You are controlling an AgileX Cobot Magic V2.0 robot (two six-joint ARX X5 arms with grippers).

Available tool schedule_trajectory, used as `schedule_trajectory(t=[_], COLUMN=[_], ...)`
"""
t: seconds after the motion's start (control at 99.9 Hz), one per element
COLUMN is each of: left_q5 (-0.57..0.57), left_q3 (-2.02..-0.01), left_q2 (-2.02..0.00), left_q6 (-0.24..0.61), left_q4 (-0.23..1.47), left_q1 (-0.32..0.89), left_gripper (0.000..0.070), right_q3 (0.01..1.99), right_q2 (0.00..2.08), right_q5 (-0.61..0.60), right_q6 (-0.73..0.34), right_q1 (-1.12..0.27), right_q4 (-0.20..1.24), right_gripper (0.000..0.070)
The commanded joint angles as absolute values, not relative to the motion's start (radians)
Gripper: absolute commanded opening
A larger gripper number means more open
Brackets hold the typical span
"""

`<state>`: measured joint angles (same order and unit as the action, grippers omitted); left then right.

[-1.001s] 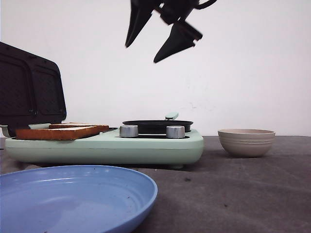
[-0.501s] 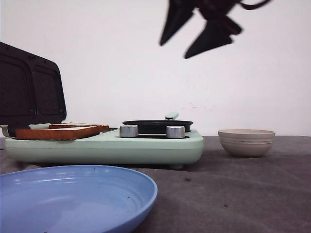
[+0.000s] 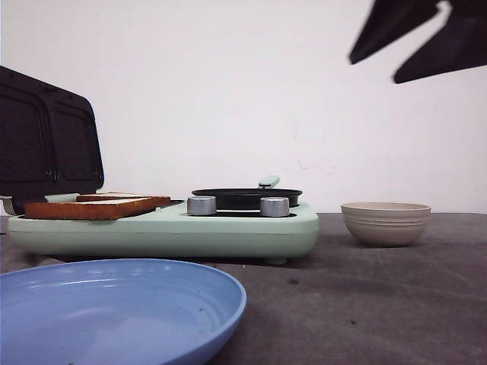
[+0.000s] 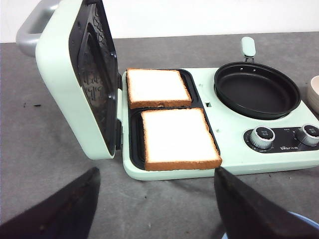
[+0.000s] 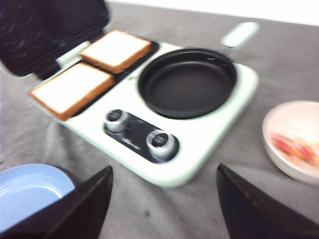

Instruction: Make breakfast with bread and shrimp

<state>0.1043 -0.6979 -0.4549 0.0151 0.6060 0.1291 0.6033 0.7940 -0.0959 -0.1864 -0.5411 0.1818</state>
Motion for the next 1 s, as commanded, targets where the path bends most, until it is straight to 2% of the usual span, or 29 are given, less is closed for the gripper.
schedule_trajectory(t=[0.0, 0.19, 0.38, 0.751, 0.991], left_q5=[0.106, 0.106, 0.105, 0.106, 0.109], left_q3=[-0.704, -0.704, -0.704, -0.704, -0.704], left_q2=[-0.456, -0.456, -0.456, -0.456, -0.456], left_q6=[0.02, 0.02, 0.02, 0.022, 0.134], left_q4=[0.598, 0.599, 0.599, 0.6, 0.574], left_q1=[0.13, 0.13, 0.13, 0.13, 0.13], left_gripper=[0.04, 0.04, 0.04, 0.0394, 0.0395], right_q3=[0.575, 0.513, 0.506, 0.506, 0.506], right_q2=[0.753, 0.649, 0.632, 0.632, 0.632], right_q5=[-0.082, -0.067, -0.051, -0.052, -0.055], right_q6=[-0.228, -0.229, -0.225, -0.202, -0.205], right_q1=[-0.546, -0.546, -0.546, -0.546, -0.547], right_q4=[0.183, 0.256, 0.316, 0.314, 0.316], right_gripper=[0.0398, 0.0398, 0.0398, 0.0398, 0.0398])
